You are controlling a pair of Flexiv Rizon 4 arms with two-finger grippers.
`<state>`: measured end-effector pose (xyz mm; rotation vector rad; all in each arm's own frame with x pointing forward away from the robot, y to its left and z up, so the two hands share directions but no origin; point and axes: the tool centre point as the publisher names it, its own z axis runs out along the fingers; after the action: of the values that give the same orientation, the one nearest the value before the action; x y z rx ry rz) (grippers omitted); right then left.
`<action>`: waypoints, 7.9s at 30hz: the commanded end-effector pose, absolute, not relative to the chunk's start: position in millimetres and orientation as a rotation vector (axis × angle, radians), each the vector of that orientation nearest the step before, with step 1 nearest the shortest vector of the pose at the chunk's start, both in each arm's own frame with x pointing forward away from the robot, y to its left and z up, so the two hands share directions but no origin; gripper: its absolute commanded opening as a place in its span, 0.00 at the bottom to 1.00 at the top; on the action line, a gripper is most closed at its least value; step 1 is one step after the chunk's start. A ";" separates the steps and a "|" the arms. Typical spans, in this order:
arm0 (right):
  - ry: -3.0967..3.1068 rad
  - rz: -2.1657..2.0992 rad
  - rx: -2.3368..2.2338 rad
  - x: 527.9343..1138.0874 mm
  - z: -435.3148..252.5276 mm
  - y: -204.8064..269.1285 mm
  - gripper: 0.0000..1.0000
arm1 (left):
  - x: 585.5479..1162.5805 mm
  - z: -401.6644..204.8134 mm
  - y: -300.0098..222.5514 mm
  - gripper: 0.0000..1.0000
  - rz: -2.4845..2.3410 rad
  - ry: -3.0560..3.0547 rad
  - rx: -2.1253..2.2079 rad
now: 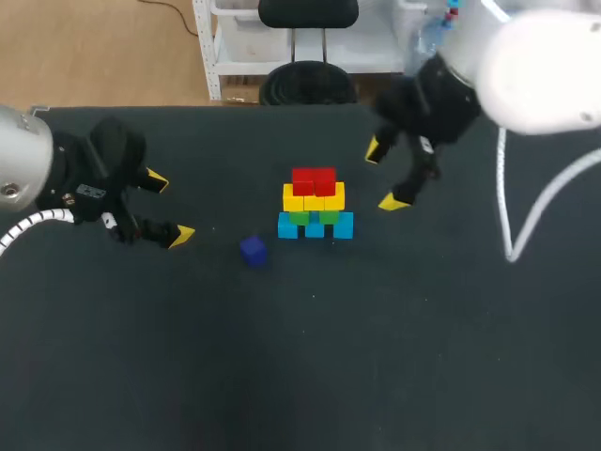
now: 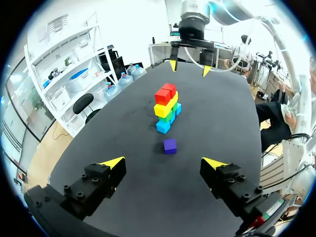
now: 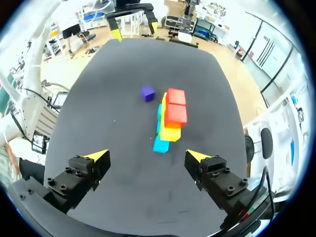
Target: Place the blue cubes, place green cubes on the blue cubes, place the yellow cubes on the green cubes, then place the red cubes on the yellow cubes, and place purple cube on the red cubes.
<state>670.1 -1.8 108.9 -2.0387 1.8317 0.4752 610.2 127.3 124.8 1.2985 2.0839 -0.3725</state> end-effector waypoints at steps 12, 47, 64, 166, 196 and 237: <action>1.750 0.465 -1.681 632.7 92.2 -55.6 1.00 | 610.1 123.7 128.9 1.00 -0.379 2.076 1.299; 1.739 0.550 -1.672 630.4 76.3 -62.0 1.00 | 586.4 95.1 129.9 1.00 -0.152 2.212 1.119; 1.739 0.550 -1.672 630.4 76.3 -62.0 1.00 | 609.7 58.9 78.8 1.00 -0.211 2.271 1.032; 1.739 0.550 -1.672 630.4 76.3 -62.0 1.00 | 637.2 86.8 54.6 0.00 -0.389 2.149 1.576; 1.739 0.550 -1.672 630.4 76.3 -62.0 1.00 | 663.0 153.3 5.8 0.00 -0.452 1.909 1.830; 1.739 0.550 -1.672 630.4 76.3 -62.0 1.00 | 697.4 138.2 -50.9 0.00 -0.561 1.881 1.862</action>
<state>629.6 -62.0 77.4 -1.6726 1.7432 0.5461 690.9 -48.6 141.5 1.8551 1.8834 -0.5510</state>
